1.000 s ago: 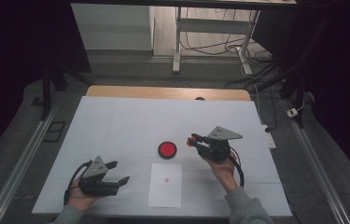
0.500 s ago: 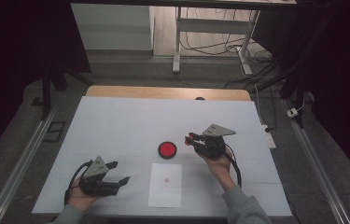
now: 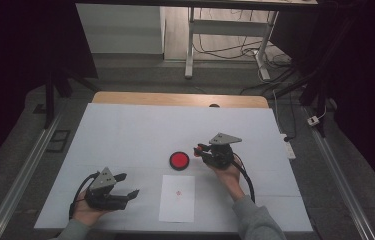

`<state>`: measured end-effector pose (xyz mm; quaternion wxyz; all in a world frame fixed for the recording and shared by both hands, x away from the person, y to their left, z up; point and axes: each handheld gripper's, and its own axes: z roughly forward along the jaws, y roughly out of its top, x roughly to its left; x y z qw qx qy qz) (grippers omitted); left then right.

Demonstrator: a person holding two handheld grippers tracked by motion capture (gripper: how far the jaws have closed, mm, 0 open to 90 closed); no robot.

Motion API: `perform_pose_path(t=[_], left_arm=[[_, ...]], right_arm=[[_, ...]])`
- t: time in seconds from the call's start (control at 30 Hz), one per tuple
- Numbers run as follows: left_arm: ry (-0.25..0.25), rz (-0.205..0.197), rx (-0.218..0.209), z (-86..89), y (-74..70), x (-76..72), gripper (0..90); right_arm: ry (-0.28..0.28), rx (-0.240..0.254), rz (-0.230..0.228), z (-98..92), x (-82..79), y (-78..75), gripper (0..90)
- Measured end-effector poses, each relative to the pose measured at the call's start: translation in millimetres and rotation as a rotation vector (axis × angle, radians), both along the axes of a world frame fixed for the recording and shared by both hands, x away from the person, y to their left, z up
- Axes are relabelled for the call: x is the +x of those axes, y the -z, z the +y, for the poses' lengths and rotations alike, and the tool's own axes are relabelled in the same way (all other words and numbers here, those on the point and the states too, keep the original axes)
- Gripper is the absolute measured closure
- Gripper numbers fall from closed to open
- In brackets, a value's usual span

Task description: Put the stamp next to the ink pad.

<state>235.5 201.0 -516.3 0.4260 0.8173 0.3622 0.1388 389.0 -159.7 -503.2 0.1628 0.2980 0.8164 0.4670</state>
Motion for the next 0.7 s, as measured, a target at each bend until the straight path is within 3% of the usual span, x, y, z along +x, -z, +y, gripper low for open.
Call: perform_pose_path(t=[0.7], left_arm=[[0.005,0.01,-0.004,0.6,0.5,0.5,25.1]], right_arm=[[0.013,-0.115,0.019,8.1,8.8,23.4,72.0]])
